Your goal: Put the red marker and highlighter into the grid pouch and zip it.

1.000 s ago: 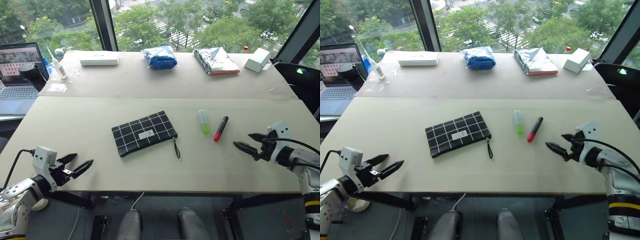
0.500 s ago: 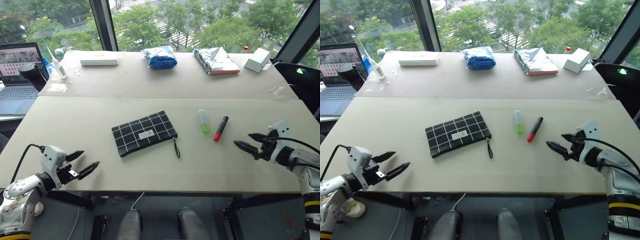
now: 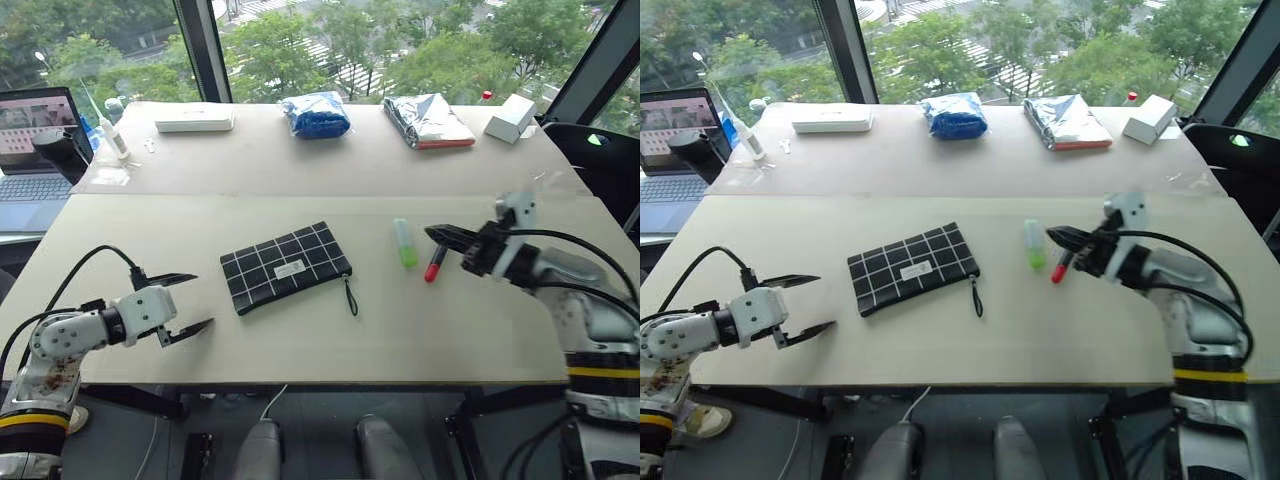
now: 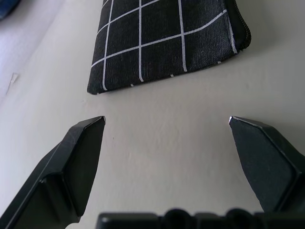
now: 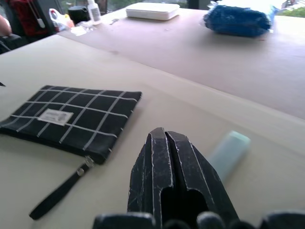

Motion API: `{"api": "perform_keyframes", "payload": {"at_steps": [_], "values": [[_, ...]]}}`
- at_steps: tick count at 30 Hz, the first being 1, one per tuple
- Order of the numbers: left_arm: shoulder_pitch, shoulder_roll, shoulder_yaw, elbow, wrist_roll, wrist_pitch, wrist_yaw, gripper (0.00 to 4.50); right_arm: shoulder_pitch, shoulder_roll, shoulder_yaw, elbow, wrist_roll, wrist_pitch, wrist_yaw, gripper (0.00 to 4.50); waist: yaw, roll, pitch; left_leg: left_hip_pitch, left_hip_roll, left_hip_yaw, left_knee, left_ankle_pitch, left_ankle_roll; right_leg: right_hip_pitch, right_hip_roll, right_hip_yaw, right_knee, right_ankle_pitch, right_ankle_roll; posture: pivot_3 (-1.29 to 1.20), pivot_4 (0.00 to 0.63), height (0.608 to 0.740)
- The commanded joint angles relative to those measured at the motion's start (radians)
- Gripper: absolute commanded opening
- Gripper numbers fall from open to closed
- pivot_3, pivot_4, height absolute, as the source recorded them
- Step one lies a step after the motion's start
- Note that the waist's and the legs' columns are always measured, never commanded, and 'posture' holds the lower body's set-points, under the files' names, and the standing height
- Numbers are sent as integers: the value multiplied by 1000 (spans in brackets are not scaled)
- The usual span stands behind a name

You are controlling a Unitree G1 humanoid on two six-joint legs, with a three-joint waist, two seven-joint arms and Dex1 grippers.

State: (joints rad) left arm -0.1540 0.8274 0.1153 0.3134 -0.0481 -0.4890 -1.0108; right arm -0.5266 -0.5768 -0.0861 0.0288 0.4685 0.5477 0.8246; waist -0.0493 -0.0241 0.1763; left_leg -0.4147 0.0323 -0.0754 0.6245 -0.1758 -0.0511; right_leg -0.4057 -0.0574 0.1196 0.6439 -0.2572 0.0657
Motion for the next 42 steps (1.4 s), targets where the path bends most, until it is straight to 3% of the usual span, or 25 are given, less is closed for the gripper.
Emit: {"api": "perform_keyframes", "payload": {"at_steps": [1,10,18,30,38,42], "values": [[-36,15,-33,17,21,-62,1,4500,-71,64,119,-11,-97,-32,-50,29,2,0,0,0,0,0,0,0,0,0,0,0,0,2,-3,0,150,740],[-84,11,-77,-16,14,-59,6,4500,-165,230,339,108,-300,-8,-176,29,4,0,0,-1,0,-1,0,0,0,-1,0,-2,2,3,-4,0,150,740],[-131,0,-121,-50,24,-34,12,4500,-144,180,514,189,-499,-107,-126,29,3,0,0,0,0,-1,0,0,0,-1,0,-2,3,3,-4,0,150,740],[-221,-40,-197,45,101,-195,49,4500,-129,204,485,184,-520,-126,-114,29,4,0,0,0,0,-1,1,0,0,0,0,-2,3,3,-4,0,150,740],[-163,54,-175,39,-25,-133,-67,4500,-124,211,470,182,-522,-122,-109,29,2,0,0,0,0,-2,1,0,0,0,0,-2,3,3,-4,0,150,740],[-159,86,-174,105,-11,-189,-77,4500,-131,220,461,198,-519,-127,-106,29,3,0,0,0,0,-2,0,0,0,0,0,-3,3,2,-4,0,150,740]]}}
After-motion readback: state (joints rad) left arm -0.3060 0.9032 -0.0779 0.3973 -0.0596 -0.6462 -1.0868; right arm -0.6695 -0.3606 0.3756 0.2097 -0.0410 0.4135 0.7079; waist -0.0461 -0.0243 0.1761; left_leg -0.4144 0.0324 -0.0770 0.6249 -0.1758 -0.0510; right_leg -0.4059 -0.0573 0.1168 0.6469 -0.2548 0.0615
